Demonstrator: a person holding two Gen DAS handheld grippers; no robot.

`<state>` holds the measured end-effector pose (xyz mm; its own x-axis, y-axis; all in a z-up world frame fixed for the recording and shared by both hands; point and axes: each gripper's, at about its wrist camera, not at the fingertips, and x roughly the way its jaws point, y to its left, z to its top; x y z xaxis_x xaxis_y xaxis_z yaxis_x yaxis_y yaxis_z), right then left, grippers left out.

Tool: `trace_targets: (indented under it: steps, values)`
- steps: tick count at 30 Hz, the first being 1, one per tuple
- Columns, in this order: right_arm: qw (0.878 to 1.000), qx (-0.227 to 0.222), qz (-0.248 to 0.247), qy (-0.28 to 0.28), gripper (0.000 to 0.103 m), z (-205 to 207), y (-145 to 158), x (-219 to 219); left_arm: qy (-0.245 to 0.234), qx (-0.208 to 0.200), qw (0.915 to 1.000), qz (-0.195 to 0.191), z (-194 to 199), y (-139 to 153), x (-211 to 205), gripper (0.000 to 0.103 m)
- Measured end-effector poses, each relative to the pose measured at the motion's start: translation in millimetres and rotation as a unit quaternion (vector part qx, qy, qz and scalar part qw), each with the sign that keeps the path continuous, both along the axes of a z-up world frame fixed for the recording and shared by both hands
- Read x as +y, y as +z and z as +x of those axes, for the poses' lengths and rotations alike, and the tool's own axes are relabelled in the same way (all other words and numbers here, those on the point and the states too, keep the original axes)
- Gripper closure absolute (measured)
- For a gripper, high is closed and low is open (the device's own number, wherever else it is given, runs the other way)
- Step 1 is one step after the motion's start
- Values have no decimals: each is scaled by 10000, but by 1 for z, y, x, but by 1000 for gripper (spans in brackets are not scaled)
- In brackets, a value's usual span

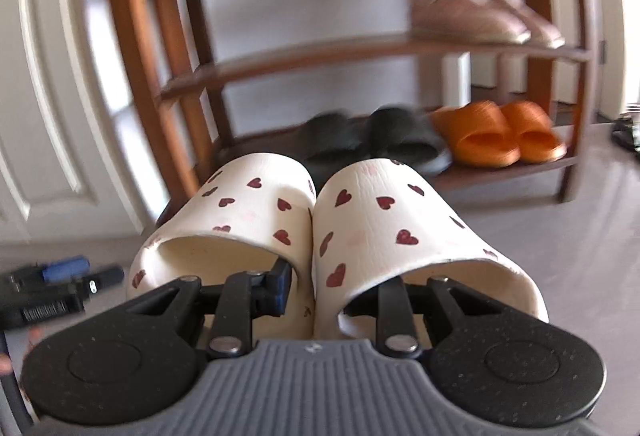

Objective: Organize scattered shoes
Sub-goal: 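Carry the heart-print slides with the right tool onto the upper shelf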

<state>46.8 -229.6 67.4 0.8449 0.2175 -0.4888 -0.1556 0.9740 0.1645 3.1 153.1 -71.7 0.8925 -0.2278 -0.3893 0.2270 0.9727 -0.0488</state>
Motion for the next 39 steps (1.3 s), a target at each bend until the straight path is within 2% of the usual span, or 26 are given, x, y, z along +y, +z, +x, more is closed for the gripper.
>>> trace_targets:
  steps: [6,12,17,25,35,39]
  values:
    - [9967,-649,-26,-476,75,-17,57,-19,-487,-598,9970,39,20,47,-23,26]
    - [9870,-1517,-222,-490,75,0,87,-16,-562,-915,9942,-5,19,75,-35,26]
    - [9816,-1829,-347,-414,74,48,83,-5,-450,-841,9954,-14,15,82,-39,26]
    - [9780,-1993,-600,149,74,133,66,16,-304,-835,9948,494,11,87,-51,26]
    - [9808,-1901,-241,370,69,202,47,14,-16,-944,9925,773,50,109,-76,25]
    - [9776,-1968,-404,630,63,228,43,16,112,-931,9916,889,68,115,-88,25]
